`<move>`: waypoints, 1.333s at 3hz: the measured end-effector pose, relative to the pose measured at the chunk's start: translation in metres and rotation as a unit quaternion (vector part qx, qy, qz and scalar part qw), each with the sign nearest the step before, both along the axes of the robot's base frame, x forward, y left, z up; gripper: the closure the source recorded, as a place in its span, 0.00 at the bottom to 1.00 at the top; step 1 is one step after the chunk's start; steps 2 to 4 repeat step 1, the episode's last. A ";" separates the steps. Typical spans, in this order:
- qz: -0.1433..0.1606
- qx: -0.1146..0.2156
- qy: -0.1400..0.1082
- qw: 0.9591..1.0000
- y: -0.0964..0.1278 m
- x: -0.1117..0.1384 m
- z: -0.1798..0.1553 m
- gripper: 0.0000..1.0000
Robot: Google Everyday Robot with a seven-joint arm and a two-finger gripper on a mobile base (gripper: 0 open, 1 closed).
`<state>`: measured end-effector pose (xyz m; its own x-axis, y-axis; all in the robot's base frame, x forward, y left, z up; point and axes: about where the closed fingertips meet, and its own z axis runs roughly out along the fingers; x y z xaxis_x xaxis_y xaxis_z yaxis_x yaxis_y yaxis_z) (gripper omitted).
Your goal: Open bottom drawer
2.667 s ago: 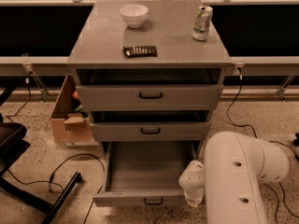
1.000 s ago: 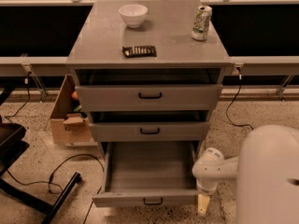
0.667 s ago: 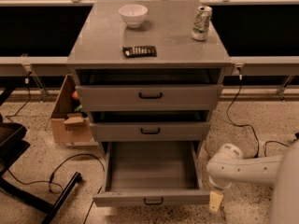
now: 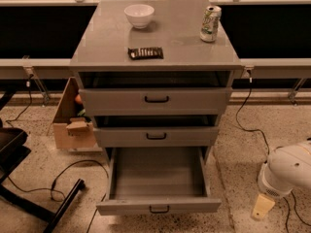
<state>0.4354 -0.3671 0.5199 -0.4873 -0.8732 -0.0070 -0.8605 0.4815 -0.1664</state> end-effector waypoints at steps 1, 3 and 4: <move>0.003 -0.004 0.008 1.000 -0.008 -0.032 0.083 0.00; 0.003 -0.004 0.008 1.000 -0.008 -0.032 0.083 0.00; 0.003 -0.004 0.008 1.000 -0.008 -0.032 0.083 0.00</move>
Offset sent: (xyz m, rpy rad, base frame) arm 0.0000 0.0000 0.0000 0.0000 0.0000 0.0000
